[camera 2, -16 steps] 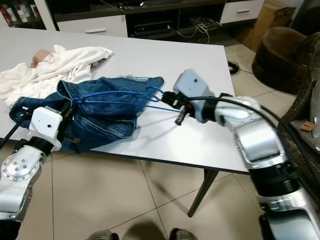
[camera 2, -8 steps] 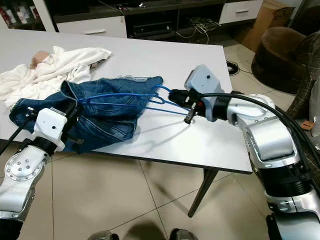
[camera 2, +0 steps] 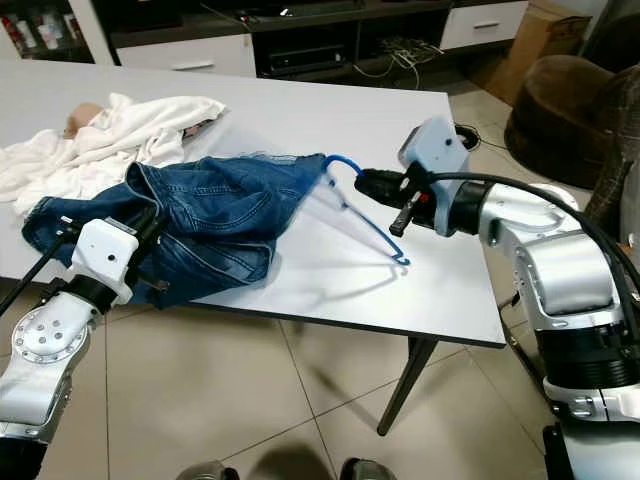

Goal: Hang hanger

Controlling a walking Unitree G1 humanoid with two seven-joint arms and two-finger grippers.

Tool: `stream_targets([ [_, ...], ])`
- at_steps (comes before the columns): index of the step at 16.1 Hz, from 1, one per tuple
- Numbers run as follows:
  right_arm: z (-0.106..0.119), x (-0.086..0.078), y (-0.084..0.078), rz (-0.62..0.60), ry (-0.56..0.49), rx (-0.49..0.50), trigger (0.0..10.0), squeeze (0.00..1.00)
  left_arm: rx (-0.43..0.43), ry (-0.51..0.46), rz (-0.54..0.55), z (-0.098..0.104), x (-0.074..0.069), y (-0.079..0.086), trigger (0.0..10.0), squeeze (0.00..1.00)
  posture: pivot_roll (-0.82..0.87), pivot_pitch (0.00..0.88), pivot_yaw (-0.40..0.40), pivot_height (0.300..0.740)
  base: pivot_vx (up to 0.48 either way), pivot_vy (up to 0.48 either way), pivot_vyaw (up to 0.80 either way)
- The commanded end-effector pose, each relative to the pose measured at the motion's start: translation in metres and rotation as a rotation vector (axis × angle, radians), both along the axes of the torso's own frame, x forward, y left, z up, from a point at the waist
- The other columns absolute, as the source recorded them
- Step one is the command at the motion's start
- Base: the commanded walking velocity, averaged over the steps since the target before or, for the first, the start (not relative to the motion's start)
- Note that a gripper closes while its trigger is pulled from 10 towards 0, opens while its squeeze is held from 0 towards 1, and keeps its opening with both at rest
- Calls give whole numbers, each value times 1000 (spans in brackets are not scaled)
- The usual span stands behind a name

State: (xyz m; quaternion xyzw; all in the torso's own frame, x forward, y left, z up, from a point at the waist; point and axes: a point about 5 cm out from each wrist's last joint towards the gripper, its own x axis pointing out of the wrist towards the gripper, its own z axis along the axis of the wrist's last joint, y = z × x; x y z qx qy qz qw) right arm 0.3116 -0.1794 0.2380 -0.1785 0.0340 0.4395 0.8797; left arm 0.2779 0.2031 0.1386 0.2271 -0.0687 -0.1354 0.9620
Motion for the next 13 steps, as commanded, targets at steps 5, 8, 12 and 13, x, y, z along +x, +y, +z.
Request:
stream_targets([
  [5,12,-8,9,85,-35,41,10000,0,32,16,-26,-4,3,-2,0,0,-44,14,37,740,0,0,0],
  [8,12,-15,18,137,-28,38,10000,0,136,24,-48,-10,2,-2,0,0,-46,12,34,740,0,0,0],
  [12,7,-23,31,214,-1,8,10000,0,198,-9,-52,-5,7,-1,0,0,-48,3,31,740,0,0,0],
  [13,6,-23,32,217,3,4,10000,0,202,-12,-53,-5,7,-1,0,0,-48,3,31,740,0,0,0],
])
